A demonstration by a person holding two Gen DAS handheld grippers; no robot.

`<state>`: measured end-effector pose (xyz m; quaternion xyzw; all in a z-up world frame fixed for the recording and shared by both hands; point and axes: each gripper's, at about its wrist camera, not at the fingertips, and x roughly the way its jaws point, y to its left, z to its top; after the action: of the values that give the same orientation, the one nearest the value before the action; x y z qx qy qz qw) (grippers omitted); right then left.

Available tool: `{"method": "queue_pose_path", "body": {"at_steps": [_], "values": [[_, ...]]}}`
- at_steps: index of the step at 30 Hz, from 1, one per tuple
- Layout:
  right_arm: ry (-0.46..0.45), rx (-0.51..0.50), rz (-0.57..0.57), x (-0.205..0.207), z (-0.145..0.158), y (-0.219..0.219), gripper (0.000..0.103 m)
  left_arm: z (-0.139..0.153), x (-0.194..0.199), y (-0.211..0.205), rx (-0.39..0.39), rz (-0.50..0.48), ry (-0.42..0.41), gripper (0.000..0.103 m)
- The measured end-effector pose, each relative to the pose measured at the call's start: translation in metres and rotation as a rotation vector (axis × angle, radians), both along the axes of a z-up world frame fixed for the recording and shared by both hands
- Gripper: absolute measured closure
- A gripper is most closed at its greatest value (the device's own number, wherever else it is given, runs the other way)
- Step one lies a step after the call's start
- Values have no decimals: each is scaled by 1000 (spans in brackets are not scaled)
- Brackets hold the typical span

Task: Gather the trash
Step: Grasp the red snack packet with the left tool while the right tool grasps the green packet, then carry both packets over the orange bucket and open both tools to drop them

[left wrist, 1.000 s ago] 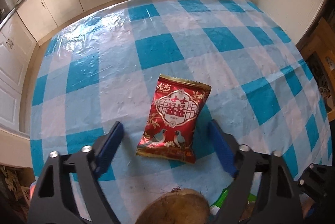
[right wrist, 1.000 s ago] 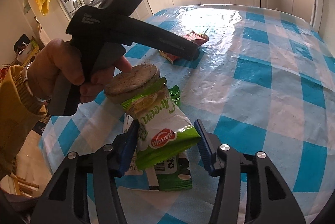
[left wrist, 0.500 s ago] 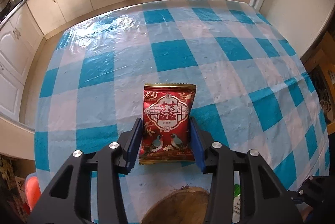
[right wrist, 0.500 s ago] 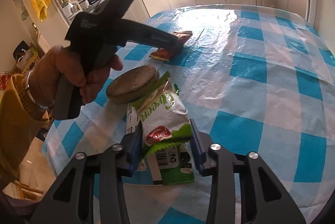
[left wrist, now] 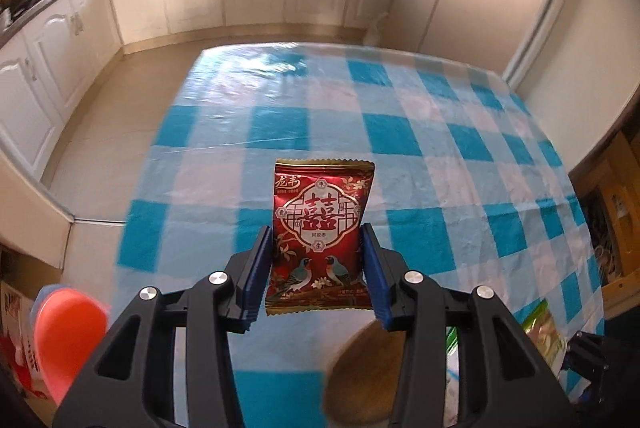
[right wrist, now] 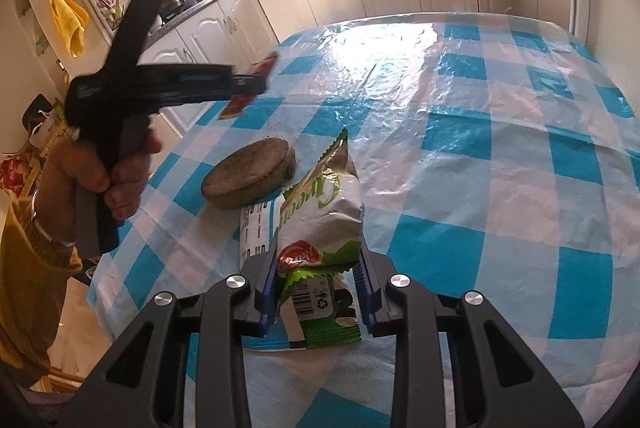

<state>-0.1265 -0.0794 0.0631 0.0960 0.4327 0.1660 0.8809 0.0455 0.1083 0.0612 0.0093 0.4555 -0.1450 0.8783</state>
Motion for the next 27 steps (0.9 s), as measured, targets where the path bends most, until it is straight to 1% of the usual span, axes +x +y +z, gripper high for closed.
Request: {"method": "queue_pose_path", "body": {"at_steps": [3,8,9,11,13,20,25,27], "values": [[-7,-4,-4,-1,4,1,70,7,-12,26,-51,47,-17,58],[-23,-9,12,-3,15,10,70,15,-37,74,-79,137,-45,58],[-29,-9,20,-3,19,14,70,16,-43,85,-82,156,-51,58],[-34,-11,39,-2,23,21,70,17,-55,104,-60,195,-69,58],[-43,-11,65,-2,30,33,70,15,-67,127,-63,236,-67,58],[-47,13,199,10,50,89,70,-1,-102,205,-55,401,-35,58],[-37,24,330,24,55,146,70,-22,-121,253,-65,514,-2,58],[-23,22,389,31,53,173,70,-31,-126,269,-85,549,15,58]]}}
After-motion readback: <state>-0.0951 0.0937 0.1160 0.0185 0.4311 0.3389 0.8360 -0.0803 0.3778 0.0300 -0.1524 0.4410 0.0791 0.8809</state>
